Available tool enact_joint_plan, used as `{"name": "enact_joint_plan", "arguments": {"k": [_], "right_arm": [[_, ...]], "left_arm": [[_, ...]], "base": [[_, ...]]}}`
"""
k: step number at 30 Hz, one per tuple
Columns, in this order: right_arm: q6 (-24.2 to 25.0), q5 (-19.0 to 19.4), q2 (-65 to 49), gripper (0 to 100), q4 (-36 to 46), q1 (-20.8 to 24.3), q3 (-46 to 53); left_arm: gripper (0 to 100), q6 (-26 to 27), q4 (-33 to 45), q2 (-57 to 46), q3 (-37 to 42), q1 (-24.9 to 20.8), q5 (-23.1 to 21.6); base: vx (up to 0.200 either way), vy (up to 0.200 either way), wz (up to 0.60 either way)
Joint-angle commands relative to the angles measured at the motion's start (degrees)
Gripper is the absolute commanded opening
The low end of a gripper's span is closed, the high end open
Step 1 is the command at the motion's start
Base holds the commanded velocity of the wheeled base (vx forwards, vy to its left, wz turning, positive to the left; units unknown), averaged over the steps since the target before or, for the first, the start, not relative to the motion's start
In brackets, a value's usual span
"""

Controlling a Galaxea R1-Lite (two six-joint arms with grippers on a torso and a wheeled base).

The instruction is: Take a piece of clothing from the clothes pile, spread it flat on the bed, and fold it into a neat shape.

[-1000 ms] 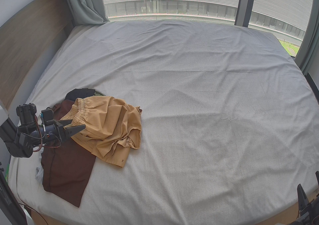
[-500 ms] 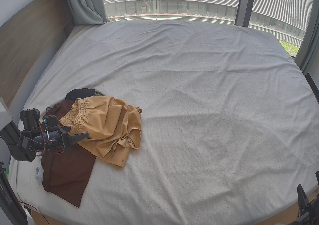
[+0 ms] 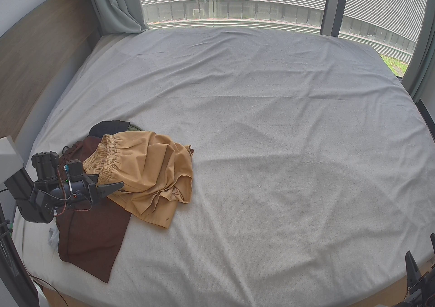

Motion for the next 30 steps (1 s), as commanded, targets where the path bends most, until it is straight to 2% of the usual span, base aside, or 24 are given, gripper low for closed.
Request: {"name": "enact_joint_plan", "arguments": {"k": [1, 8, 14, 17, 23, 30], "right_arm": [[0.0, 0.0, -0.9, 100, 0.0, 0.0, 1.0], [0.0, 0.0, -0.9, 100, 0.0, 0.0, 1.0], [0.0, 0.0, -0.9, 100, 0.0, 0.0, 1.0], [0.0, 0.0, -0.9, 100, 0.0, 0.0, 1.0], [0.0, 0.0, -0.9, 100, 0.0, 0.0, 1.0], [0.0, 0.0, -0.9, 100, 0.0, 0.0, 1.0]], "left_arm": [[0, 0.4, -0.1, 0.3, 0.0, 0.2, 0.0], [0, 4.4, -0.1, 1.9, -0.1, 0.5, -0.1], [0, 2.8, 0.0, 1.0, 0.3, 0.4, -1.6], [0, -0.2, 0.0, -0.9, 1.0, 0.2, -1.6], [0, -10.4, -0.1, -6.8, 3.3, -0.4, -1.6], [0, -16.0, -0.1, -9.8, 4.0, -0.4, -1.6]], "base": [[0.0, 0.0, 0.0], [0.0, 0.0, 0.0], [0.0, 0.0, 0.0], [0.0, 0.0, 0.0], [0.0, 0.0, 0.0], [0.0, 0.0, 0.0]]}}
